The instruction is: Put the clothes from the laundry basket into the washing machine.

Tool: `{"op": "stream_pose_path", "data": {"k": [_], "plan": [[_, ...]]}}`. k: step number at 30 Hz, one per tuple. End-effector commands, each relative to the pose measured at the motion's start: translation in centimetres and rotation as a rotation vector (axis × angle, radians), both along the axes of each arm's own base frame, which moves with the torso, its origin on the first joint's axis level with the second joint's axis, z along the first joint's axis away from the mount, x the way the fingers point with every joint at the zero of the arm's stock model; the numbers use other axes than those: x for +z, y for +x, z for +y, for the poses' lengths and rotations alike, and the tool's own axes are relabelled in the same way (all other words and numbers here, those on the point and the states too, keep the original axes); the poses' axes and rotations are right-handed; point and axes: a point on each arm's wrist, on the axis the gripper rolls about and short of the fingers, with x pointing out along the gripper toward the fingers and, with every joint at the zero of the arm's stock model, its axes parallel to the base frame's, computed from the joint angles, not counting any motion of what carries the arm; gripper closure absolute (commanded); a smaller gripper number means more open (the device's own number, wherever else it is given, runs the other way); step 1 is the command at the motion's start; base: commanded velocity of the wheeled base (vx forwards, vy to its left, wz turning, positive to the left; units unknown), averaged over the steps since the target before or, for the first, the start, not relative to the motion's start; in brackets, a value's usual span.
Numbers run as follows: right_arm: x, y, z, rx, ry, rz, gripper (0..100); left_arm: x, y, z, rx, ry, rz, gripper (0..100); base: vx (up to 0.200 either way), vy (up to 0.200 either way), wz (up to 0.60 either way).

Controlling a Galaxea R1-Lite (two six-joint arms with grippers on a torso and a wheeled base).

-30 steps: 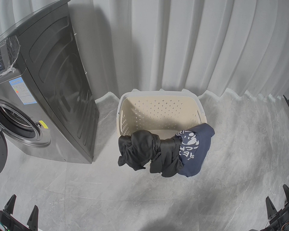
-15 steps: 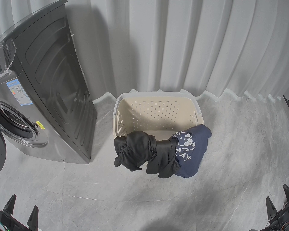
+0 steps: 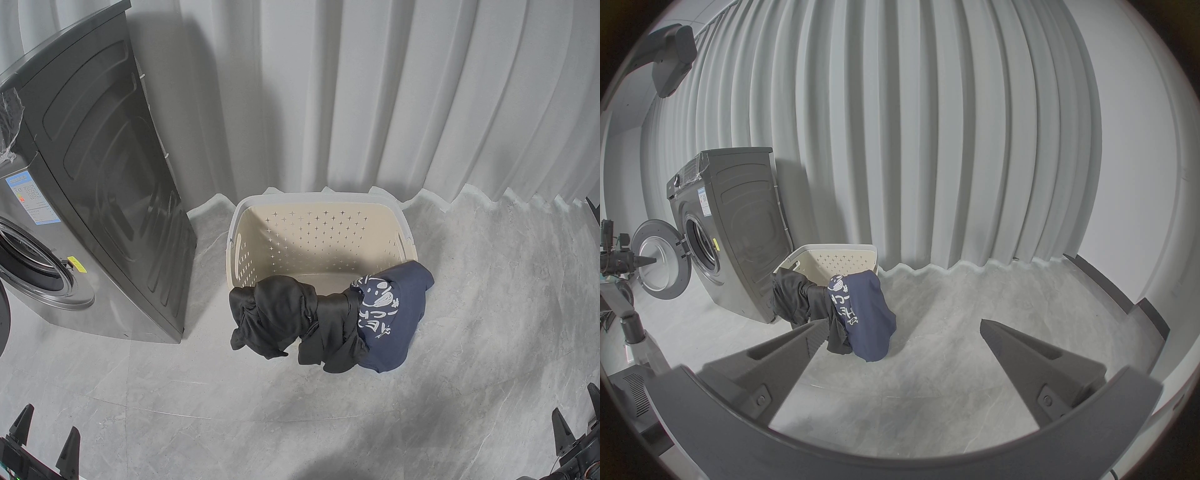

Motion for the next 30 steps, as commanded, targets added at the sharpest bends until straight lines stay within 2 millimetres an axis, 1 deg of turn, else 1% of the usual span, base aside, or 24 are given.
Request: {"op": "stream_pose_path", "data": {"k": [1,30], "plan": [[-0.52,0.01,0.00,0.001,-0.001,0.001,0,-0.43,0.03,0.00,0.001,0.000,0.004,0,0.200,0.000,0.00],[-0.52,0.01,0.00,-0.001,0.001,0.001,0,-0.43,0.03,0.00,0.001,-0.001,0.004,0,0.000,0.000,0.00]]}}
